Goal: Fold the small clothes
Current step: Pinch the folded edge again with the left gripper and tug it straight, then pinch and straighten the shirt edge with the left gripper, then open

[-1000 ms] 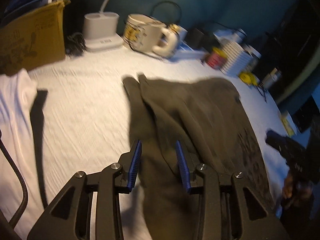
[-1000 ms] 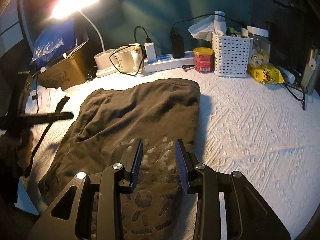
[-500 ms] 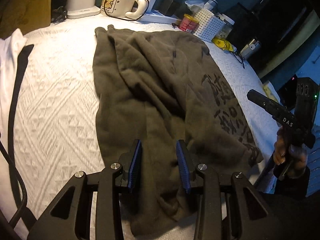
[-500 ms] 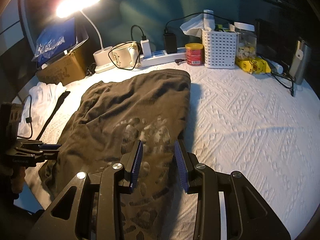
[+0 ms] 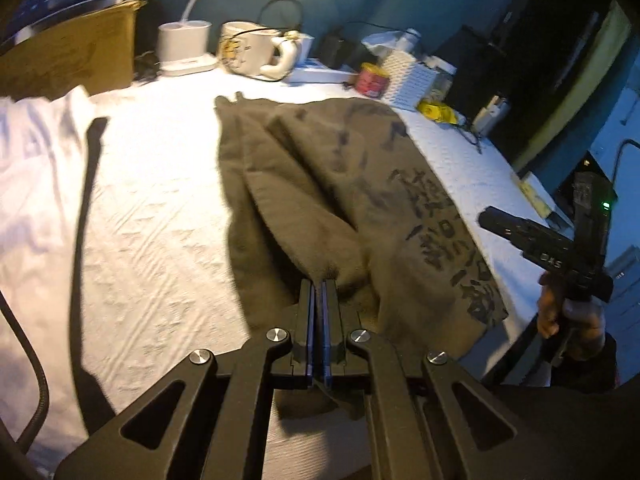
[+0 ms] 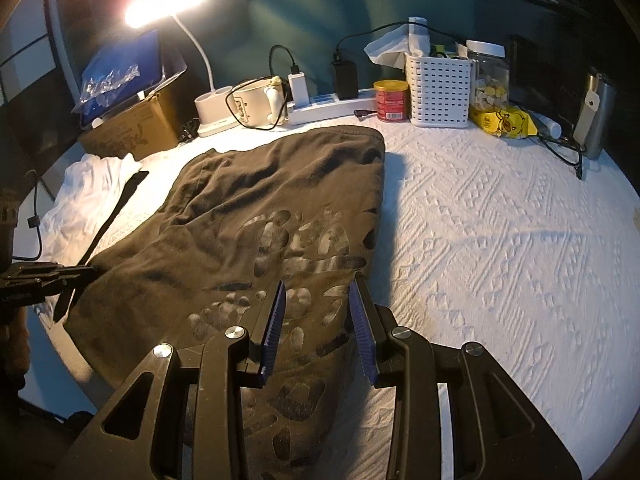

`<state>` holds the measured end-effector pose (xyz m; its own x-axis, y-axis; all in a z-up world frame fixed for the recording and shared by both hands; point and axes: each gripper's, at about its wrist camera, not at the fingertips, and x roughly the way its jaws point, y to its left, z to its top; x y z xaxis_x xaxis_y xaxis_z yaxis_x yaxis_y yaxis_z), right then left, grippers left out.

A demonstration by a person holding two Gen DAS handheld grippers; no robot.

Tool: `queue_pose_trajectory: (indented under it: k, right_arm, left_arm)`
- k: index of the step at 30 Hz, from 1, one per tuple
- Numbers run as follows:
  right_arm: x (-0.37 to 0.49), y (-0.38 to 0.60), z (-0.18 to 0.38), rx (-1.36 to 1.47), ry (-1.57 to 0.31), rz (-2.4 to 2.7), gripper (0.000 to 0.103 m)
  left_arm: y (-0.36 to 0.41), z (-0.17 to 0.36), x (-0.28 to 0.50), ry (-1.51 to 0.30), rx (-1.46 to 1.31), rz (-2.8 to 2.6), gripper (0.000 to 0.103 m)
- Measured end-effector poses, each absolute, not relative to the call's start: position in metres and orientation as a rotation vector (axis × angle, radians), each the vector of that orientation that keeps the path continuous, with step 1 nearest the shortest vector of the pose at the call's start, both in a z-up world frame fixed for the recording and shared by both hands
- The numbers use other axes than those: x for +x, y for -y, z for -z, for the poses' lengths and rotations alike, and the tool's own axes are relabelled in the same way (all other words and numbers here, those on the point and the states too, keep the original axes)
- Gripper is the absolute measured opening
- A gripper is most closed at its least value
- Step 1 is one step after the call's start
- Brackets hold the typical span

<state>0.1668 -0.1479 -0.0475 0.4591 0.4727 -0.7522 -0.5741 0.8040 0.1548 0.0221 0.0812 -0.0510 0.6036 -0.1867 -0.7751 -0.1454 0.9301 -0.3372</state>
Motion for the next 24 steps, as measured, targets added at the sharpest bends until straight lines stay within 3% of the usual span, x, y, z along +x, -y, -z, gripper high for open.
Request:
queue_pose_trajectory:
  k: [8, 14, 16, 17, 18, 24]
  right_arm:
    - [0.158, 0.142, 0.057, -0.146, -0.908, -0.679, 0.036]
    - [0.157, 0.147, 0.056, -0.128, -0.901, -0.675, 0.036]
    - [0.158, 0.15, 0.056, -0.124, -0.901, -0.669, 0.036]
    - [0.158, 0.152, 0.057, -0.122, -0.901, -0.666, 0.036]
    - [0.158, 0.154, 0.057, -0.12, -0.901, -0.664, 0.036]
    - [0.151, 0.173, 0.068, -0.105, -0.94, -0.633, 0.036]
  left_arm:
    - [-0.078, 0.072, 0.016, -1.034, -0.353, -0.001, 0.003]
    - [-0.074, 0.045, 0.019, -0.94, -0.303, -0.049, 0.005]
    - [-0.071, 0.043, 0.025, -0.931, -0.317, -0.019, 0.017]
    - [-0.068, 0.044, 0.028, -0.934, -0.318, -0.005, 0.034]
    - [-0.064, 0.047, 0.03, -0.939, -0.316, 0.008, 0.044]
    - [-0.043, 0.072, 0.039, -1.018, -0.325, 0.097, 0.04]
